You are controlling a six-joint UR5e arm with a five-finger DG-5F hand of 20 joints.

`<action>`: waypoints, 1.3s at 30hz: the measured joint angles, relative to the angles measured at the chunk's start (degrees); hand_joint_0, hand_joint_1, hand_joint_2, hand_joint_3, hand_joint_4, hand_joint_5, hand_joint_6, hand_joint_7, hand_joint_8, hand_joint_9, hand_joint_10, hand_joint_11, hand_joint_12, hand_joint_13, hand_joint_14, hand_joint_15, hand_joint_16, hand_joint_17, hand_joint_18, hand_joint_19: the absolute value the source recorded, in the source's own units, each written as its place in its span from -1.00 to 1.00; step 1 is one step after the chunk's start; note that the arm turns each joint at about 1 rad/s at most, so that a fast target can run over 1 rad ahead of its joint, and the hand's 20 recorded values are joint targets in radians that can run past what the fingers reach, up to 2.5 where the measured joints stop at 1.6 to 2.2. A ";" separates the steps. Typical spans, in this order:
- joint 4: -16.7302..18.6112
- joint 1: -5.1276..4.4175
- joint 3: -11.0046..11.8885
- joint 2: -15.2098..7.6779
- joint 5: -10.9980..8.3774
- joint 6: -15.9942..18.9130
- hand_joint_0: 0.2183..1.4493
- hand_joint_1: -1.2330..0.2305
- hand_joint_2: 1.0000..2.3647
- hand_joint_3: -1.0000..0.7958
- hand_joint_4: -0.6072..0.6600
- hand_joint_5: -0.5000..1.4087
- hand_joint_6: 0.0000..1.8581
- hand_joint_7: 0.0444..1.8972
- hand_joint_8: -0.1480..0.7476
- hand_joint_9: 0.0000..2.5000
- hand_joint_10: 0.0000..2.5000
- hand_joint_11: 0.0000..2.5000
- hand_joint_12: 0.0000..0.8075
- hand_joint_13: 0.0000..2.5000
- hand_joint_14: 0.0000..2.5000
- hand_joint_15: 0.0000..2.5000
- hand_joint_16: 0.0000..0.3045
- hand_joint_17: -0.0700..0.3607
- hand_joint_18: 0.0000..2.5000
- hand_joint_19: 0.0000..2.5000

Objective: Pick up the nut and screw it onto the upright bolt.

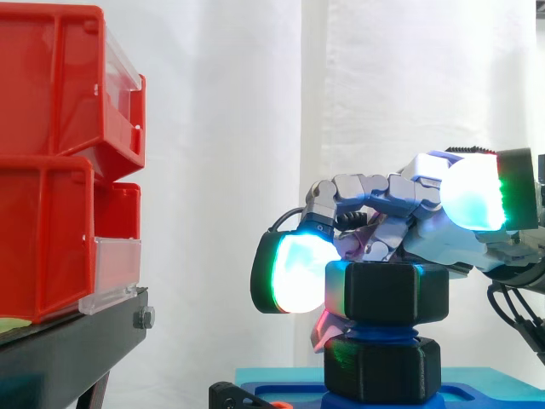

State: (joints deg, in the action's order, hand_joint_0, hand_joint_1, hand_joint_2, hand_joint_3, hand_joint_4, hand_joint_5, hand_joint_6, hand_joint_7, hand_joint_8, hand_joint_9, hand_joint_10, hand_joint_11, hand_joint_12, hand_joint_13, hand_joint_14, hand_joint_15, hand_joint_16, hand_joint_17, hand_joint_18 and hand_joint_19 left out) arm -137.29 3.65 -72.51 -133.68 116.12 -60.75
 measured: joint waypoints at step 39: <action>-0.26 3.10 1.46 0.07 4.05 0.11 -0.59 0.45 -1.00 -0.44 0.09 -0.42 -0.46 0.50 -0.22 0.13 -1.00 -0.94 -0.42 -0.39 -1.00 -1.00 -0.85 -0.44 -0.63 -1.00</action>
State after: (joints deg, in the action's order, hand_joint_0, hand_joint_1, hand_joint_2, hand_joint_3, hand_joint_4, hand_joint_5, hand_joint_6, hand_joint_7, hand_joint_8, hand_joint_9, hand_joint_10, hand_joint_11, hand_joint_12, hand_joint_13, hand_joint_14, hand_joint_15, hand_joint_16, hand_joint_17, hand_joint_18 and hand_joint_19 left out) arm -137.55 6.75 -71.05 -133.61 120.18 -60.64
